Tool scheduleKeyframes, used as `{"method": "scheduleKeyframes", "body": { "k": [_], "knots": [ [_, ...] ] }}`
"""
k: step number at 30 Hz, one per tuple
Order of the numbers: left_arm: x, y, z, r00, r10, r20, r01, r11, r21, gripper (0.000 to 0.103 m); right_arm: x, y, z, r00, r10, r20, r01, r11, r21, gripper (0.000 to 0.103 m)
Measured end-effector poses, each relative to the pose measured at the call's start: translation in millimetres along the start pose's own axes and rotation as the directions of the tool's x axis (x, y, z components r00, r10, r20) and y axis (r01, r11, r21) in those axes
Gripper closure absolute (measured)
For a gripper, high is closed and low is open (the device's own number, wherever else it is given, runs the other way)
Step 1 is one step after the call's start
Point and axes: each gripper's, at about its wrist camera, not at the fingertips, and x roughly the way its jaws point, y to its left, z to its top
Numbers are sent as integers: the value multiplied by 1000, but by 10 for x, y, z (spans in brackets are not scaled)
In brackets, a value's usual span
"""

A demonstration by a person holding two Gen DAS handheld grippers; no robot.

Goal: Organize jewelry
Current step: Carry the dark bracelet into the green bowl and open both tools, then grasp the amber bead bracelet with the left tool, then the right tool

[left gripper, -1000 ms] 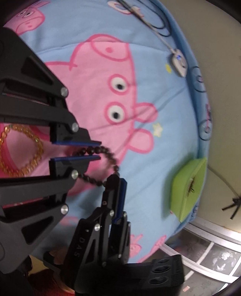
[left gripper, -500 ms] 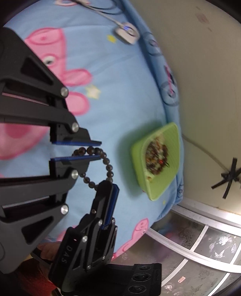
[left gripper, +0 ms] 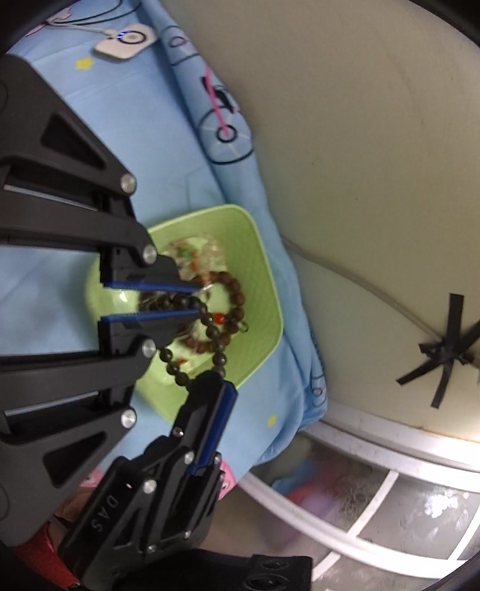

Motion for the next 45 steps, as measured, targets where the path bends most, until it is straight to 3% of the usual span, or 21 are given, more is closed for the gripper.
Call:
{"method": "scheduleKeyframes", "body": {
  "k": [2, 3, 5, 6, 11, 16, 21, 25, 30, 31, 32, 34, 40, 45],
  "knots": [
    [149, 44, 97, 999, 33, 2, -33, 999, -4, 94, 144, -88, 63, 1000, -9, -14, 9, 1000, 16, 103],
    [221, 76, 134, 998, 62, 0, -62, 998, -8, 85, 262, -130, 99, 999, -27, -32, 28, 999, 22, 103],
    [363, 174, 187, 989, 144, -24, -145, 989, -37, 73, 423, -180, 128, 991, -123, -52, 125, 992, 27, 103],
    [367, 236, 185, 986, 162, -26, -163, 984, -65, 73, 446, -200, 130, 986, -160, -50, 161, 987, 27, 103],
    [-12, 337, -40, 990, 136, 35, -132, 987, -96, 73, 129, -53, -63, 994, -109, 16, 108, 994, 32, 103],
    [-444, 426, -514, 991, 132, 32, -128, 986, -105, 73, -143, 315, -471, 1000, -7, -17, 7, 1000, 16, 103],
    [-821, 611, -1256, 991, 133, -29, -135, 980, -149, 72, -210, 789, -1088, 985, 92, -148, -91, 996, 13, 103],
    [-1102, 821, -1841, 985, 157, -72, -168, 966, -197, 72, -163, 1261, -1591, 956, 104, -274, -127, 989, -69, 103],
    [-1432, 931, -2409, 979, 180, -91, -197, 950, -244, 72, -191, 1594, -1962, 932, 97, -349, -145, 983, -113, 103],
    [-1462, 928, -2468, 979, 180, -92, -197, 949, -247, 72, -194, 1635, -2039, 926, 104, -362, -152, 983, -106, 96],
    [-1535, 915, -2590, 980, 179, -92, -197, 947, -253, 72, -247, 1655, -2061, 936, 113, -335, -155, 982, -103, 85],
    [-1635, 870, -2745, 980, 178, -85, -194, 946, -259, 72, -288, 1667, -2107, 938, 135, -319, -168, 983, -78, 79],
    [-1827, 720, -3041, 985, 164, -57, -173, 953, -249, 72, -332, 1597, -2147, 945, 177, -276, -189, 982, -17, 75],
    [-1825, 569, -3188, 988, 141, -69, -152, 969, -197, 72, -369, 1583, -2102, 928, 219, -300, -201, 975, 90, 76]
  ]
}}
